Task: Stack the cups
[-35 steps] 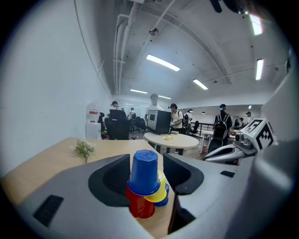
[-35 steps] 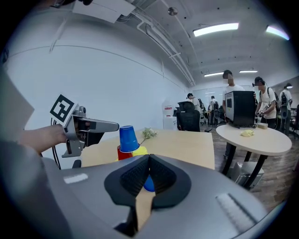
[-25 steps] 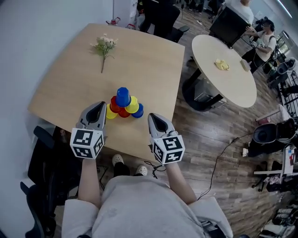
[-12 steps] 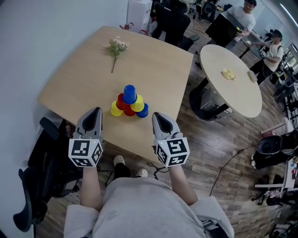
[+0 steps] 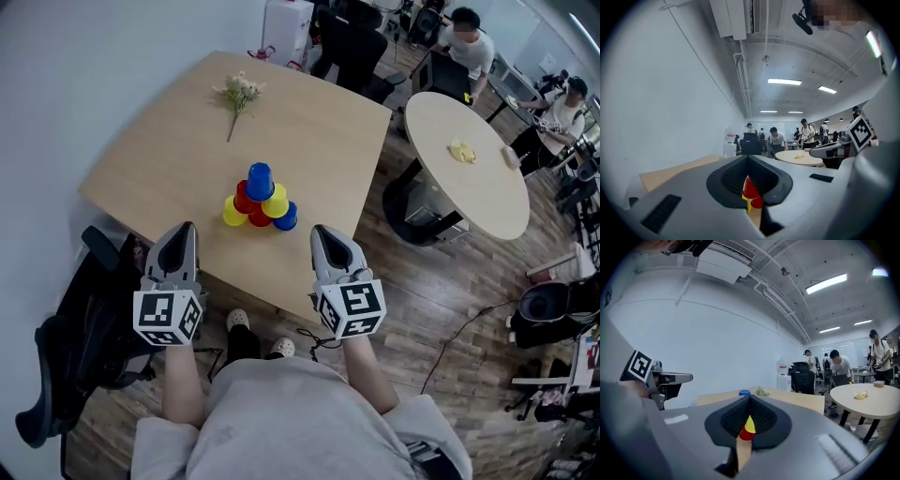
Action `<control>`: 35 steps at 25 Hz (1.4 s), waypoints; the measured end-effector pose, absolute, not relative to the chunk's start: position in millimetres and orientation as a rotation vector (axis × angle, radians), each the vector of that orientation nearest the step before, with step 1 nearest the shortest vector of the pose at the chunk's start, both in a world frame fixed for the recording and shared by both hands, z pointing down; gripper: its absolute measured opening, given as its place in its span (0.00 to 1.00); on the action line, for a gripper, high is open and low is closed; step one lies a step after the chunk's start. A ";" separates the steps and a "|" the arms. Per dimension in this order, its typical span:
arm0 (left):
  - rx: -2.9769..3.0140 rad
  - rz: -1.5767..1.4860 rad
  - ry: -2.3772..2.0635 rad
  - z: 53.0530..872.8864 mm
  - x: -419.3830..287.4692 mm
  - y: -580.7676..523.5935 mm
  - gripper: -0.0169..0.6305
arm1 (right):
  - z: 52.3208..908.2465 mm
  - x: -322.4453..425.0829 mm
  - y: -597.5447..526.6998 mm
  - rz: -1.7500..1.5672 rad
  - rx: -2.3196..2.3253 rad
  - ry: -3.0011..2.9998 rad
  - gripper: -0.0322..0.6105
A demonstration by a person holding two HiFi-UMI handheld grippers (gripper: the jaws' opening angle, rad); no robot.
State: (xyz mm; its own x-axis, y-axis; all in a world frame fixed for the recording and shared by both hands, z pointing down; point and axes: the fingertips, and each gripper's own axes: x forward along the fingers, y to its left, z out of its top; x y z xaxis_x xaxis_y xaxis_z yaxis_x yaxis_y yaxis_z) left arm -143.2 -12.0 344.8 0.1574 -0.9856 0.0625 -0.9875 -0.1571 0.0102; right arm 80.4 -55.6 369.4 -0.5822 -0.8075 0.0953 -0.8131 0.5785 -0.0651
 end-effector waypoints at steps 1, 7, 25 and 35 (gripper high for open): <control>2.351 0.066 -2.011 345.5 -142.8 -10.2 0.04 | 369.6 81.6 -54.3 0.156 1.412 -2.742 0.07; 2.331 0.058 -2.020 351.1 -139.0 -2.8 0.04 | 368.9 89.4 -47.7 0.143 1.432 -2.744 0.07; 2.312 0.042 -2.044 354.0 -139.5 -9.1 0.04 | 371.6 96.1 -50.2 0.129 1.454 -2.734 0.07; 2.332 0.061 -2.066 352.7 -140.1 -10.5 0.04 | 370.4 94.3 -52.0 0.123 1.453 -2.737 0.07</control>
